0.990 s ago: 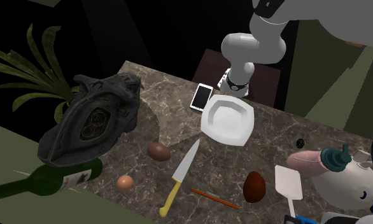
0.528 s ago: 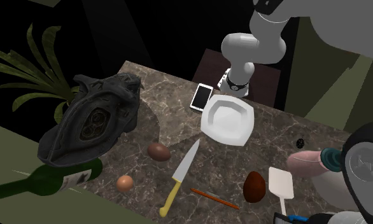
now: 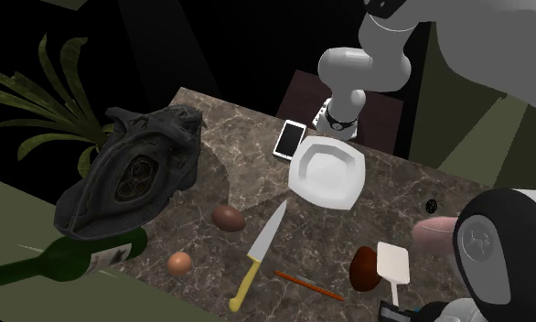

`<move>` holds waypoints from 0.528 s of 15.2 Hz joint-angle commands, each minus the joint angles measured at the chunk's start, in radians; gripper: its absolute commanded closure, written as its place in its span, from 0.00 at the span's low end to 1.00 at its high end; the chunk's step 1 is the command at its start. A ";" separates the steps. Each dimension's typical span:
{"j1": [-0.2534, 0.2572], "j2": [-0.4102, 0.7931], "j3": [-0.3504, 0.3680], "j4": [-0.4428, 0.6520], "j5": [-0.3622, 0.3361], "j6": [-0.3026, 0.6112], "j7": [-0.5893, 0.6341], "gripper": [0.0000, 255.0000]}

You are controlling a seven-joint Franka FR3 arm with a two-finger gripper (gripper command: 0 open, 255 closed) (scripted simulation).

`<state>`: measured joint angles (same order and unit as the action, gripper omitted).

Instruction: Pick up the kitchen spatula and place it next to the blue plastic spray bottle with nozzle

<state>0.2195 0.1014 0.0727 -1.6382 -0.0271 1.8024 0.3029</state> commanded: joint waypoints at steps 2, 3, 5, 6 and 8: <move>0.000 -0.002 0.000 -0.043 0.000 0.042 0.001 1.00; 0.000 -0.002 0.000 -0.057 0.000 0.056 0.001 1.00; 0.000 -0.001 0.000 -0.083 -0.001 0.082 0.002 1.00; 0.000 0.000 0.000 -0.095 -0.001 0.095 0.002 1.00; 0.000 0.002 0.000 -0.119 -0.001 0.122 0.003 1.00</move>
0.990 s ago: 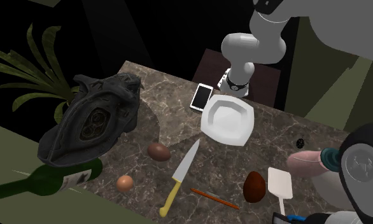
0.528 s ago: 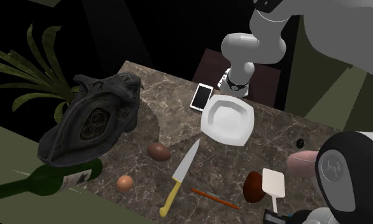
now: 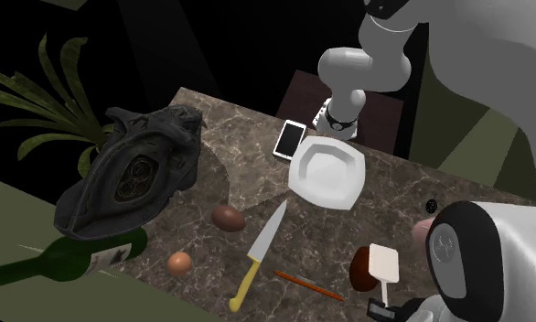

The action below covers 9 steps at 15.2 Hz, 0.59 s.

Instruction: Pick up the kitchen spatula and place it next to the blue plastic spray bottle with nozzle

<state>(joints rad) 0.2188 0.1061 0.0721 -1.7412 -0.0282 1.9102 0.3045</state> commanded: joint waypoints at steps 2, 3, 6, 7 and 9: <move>0.000 0.000 0.000 -0.039 0.000 0.040 0.002 1.00; 0.000 0.002 0.000 -0.050 -0.001 0.053 0.002 1.00; 0.000 0.009 0.000 -0.082 -0.002 0.092 0.004 1.00; 0.000 0.012 0.000 -0.092 -0.002 0.104 0.004 1.00; 0.000 0.018 0.000 -0.112 -0.003 0.130 0.005 1.00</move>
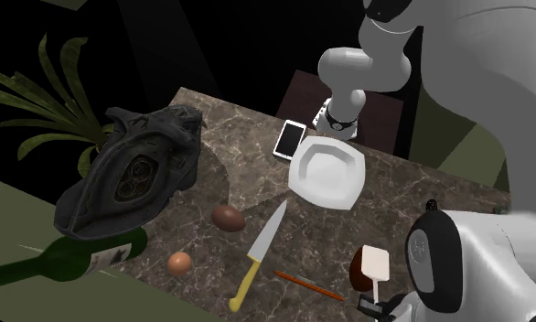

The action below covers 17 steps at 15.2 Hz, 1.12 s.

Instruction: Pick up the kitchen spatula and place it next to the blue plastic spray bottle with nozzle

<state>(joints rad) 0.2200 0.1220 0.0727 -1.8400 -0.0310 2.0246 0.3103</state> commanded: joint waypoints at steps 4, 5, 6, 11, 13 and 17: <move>-0.001 0.016 -0.001 -0.049 -0.002 0.066 0.001 1.00; -0.001 0.020 -0.001 -0.058 -0.003 0.078 0.002 1.00; -0.001 0.024 -0.001 -0.066 -0.003 0.091 0.002 1.00; 0.000 0.049 -0.002 -0.104 -0.007 0.153 0.005 1.00; 0.000 0.060 -0.002 -0.117 -0.008 0.177 0.007 1.00; 0.000 0.084 -0.003 -0.142 -0.012 0.226 0.009 1.00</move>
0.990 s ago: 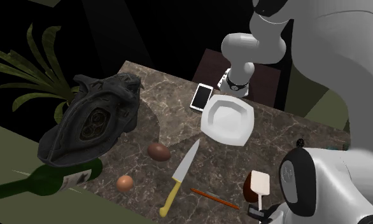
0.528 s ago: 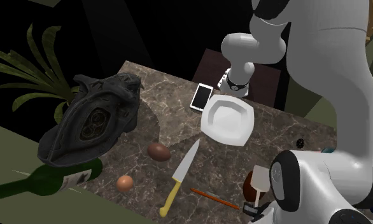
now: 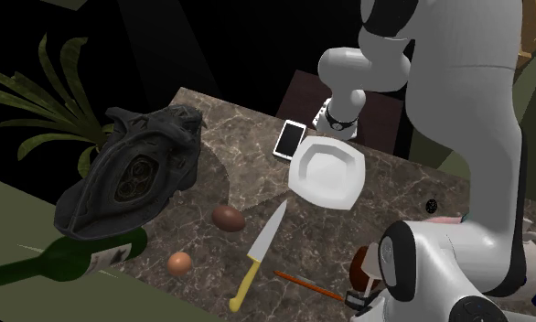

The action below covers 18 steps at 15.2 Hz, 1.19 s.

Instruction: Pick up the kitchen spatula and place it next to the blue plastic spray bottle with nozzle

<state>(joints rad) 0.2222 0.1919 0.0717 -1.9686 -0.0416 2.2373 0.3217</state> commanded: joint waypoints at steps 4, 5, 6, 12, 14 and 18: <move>-0.002 0.038 -0.003 -0.032 -0.004 0.057 0.001 1.00; -0.002 0.038 -0.002 -0.033 -0.004 0.057 0.001 1.00; -0.002 0.038 -0.002 -0.032 -0.004 0.057 0.001 1.00; -0.002 0.036 -0.002 -0.034 -0.004 0.057 0.001 0.00; 0.000 0.036 -0.001 -0.037 -0.005 0.058 0.005 0.00; -0.002 0.019 -0.001 -0.023 -0.002 0.028 -0.001 0.00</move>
<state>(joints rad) 0.2202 0.2198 0.0700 -1.9973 -0.0448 2.2801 0.3220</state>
